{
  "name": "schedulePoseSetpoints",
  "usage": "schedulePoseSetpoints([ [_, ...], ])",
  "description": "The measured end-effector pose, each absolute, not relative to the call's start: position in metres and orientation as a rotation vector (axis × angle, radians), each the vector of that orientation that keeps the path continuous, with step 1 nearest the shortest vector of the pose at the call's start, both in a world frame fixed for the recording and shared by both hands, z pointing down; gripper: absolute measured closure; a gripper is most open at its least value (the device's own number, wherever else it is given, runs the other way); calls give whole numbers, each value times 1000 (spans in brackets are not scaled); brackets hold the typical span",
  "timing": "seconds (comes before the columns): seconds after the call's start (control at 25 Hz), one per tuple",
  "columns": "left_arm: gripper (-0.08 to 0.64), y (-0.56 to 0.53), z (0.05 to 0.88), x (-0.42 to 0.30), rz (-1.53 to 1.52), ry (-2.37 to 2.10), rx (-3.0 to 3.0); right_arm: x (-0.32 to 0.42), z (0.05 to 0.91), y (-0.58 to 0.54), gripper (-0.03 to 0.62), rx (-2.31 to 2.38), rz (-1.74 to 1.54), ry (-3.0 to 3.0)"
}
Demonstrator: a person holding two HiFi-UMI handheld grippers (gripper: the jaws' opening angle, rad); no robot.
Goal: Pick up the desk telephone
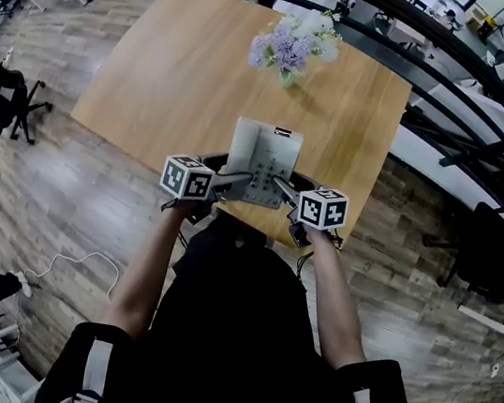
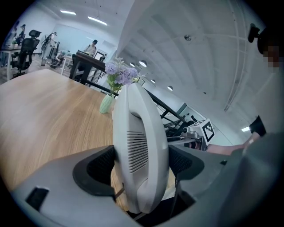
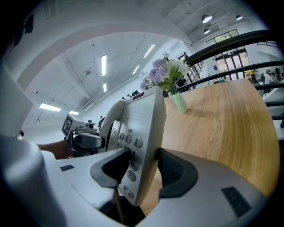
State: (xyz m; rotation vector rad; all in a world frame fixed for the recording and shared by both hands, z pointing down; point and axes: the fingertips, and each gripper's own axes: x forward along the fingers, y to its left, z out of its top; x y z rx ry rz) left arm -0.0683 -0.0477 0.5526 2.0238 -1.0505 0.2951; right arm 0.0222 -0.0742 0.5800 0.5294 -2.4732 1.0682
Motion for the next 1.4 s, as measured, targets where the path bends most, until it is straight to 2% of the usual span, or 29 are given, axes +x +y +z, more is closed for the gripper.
schedulePoseSetpoints([
  [1.4, 178, -45, 548, -76, 317, -1084, 2019, 14, 574, -76, 382, 500, 1020, -2497],
])
